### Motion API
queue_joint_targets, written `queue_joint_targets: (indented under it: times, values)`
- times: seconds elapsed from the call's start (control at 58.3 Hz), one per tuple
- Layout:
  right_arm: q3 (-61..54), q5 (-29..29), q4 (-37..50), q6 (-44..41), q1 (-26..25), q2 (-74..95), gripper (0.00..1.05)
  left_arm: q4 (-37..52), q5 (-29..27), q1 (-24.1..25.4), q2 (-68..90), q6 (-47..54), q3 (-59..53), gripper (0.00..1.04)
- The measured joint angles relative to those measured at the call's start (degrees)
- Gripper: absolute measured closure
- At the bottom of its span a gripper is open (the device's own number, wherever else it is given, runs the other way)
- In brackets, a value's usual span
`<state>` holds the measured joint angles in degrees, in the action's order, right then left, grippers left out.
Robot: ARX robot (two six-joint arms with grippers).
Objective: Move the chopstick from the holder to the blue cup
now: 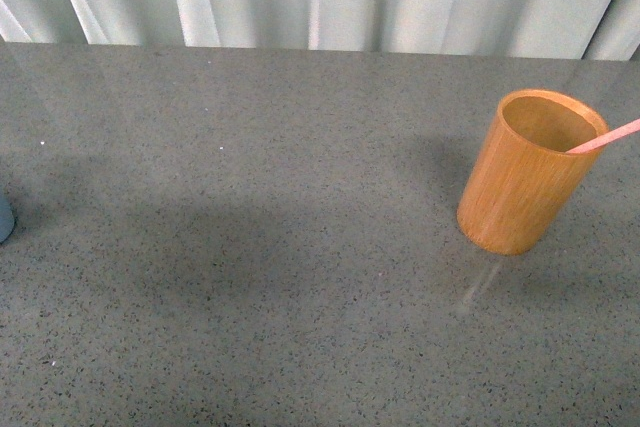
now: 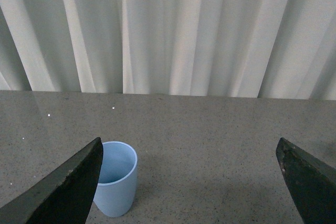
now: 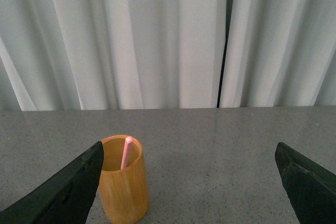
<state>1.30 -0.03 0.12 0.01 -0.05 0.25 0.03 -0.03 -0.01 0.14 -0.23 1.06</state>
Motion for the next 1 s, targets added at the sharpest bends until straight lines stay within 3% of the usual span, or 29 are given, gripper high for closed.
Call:
queue_joint_targets:
  times: [0.326,0.36,0.412,0.463,0.583,0.755,0.995]
  values:
    - [0.0,0.0,0.0,0.0,0.0,0.0,0.1,0.0,0.02,0.0,0.0,0.0,0.0,0.07]
    - [0.0,0.02,0.0,0.0,0.0,0.0,0.1,-3.19,2.93,0.87,1.84,-1.16,1.09,0.07]
    - [0.0,0.0,0.0,0.0,0.0,0.0,0.1,-15.3,11.17,2.91,10.32,-3.78,6.95,0.07]
    - [0.0,-0.17,0.0,0.0,0.0,0.0,0.1,-20.24,13.51,4.22,19.41,-5.51,11.61,0.07]
    - [0.0,0.0,0.0,0.0,0.04,0.0,0.1,-14.08,12.24,8.11,38.53,-6.25,21.51,0.07]
    - [0.0,0.0,0.0,0.0,0.04,0.0,0.1,-6.95,6.01,16.09,61.83,-6.51,34.27,0.07]
    - [0.0,-0.02,0.0,0.0,0.04,0.0,0.1,-3.85,2.29,18.03,79.45,-5.88,39.15,0.07]
